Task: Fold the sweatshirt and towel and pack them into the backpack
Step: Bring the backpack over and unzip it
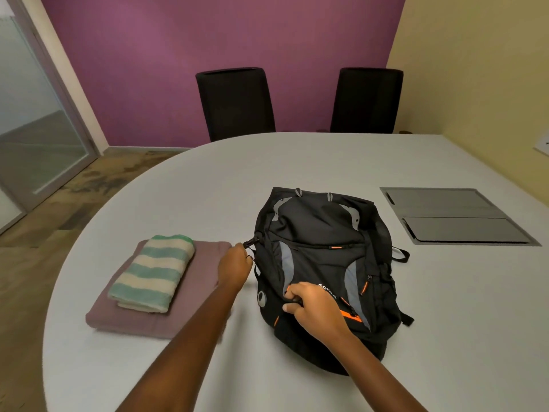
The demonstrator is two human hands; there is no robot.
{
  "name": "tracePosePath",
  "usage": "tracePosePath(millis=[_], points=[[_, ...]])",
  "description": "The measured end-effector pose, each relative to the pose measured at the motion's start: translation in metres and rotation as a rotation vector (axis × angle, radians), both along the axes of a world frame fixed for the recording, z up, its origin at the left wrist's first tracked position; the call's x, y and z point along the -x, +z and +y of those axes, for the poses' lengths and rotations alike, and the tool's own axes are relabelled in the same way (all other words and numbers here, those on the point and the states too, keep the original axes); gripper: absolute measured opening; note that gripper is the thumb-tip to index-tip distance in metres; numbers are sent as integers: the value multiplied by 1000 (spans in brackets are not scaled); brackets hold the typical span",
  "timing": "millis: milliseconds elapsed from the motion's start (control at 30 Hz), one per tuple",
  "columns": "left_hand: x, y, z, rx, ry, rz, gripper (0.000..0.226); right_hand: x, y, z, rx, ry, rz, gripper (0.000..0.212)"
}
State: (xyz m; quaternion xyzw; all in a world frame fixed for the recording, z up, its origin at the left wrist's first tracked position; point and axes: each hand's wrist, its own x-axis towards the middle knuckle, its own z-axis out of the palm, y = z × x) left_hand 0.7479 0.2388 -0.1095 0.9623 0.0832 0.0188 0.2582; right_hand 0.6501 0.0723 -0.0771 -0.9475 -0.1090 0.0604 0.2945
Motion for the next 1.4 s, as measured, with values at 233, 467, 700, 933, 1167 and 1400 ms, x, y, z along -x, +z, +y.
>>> tracePosePath(millis=[233, 467, 700, 933, 1167, 1400], points=[[-28, -11, 8, -270, -156, -13, 23, -9, -8, 13, -23, -25, -5, 19], [-4, -36, 30, -223, -283, -213, 21, -17, -12, 22, -37, -173, -151, 22], [8, -21, 86, -301, -225, -432, 17, -23, -21, 28, 13, -22, -116, 17], [6, -10, 160, -124, 47, -364, 26, -27, -40, 66, 89, 120, 34, 18], [30, -22, 212, 192, 577, -50, 51, -65, -45, 125, -79, 40, -28, 33], [55, -40, 195, 436, 737, 68, 80, -112, -52, 186, 125, 119, 61, 55]])
